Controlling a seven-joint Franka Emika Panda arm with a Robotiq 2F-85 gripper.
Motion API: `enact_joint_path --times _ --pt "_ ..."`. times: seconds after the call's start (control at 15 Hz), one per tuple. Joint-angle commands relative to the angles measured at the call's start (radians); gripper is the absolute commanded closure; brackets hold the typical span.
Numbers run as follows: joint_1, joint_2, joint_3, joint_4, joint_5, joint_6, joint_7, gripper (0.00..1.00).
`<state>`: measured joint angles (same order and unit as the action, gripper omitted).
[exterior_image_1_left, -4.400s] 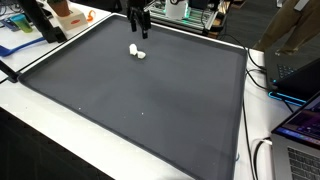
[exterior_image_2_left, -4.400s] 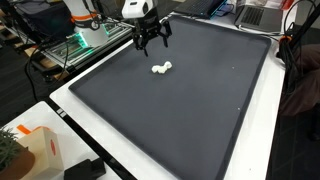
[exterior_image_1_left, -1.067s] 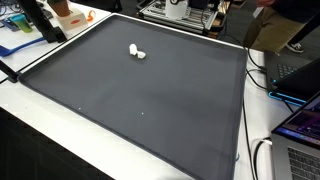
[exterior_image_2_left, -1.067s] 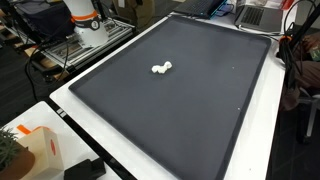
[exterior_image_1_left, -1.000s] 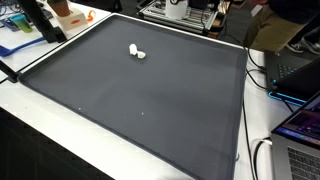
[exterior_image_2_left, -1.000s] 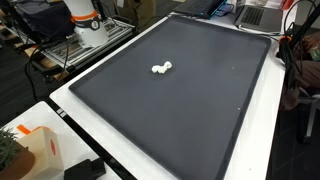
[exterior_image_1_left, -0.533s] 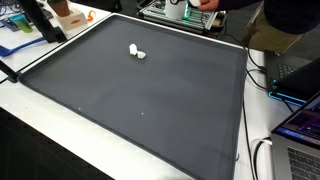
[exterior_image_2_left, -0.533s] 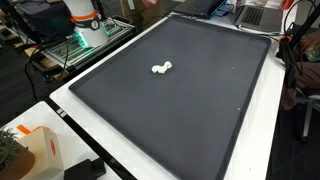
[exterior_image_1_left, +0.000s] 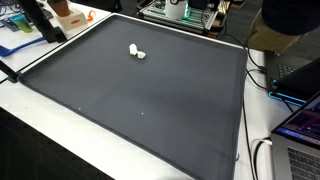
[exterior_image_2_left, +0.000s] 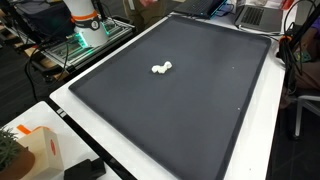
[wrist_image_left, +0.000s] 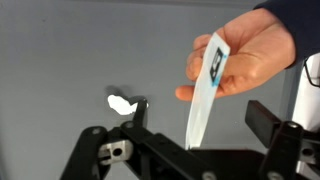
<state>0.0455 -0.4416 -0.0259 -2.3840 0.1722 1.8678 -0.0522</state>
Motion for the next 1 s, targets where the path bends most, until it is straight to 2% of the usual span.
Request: enact_joint_path --times 0.0,0.6,0.73,0.93 --pt "-0.003 0.001 0.011 0.02 0.027 -0.054 0.035 0.26" --pt "-0.006 0.003 0.02 0.033 0.021 -0.062 0.053 0.96" --pt "-0.006 0.003 0.021 0.033 0.02 -0.063 0.055 1.0" --pt "-0.007 0.001 0.021 0.032 0.022 -0.061 0.06 0.98"
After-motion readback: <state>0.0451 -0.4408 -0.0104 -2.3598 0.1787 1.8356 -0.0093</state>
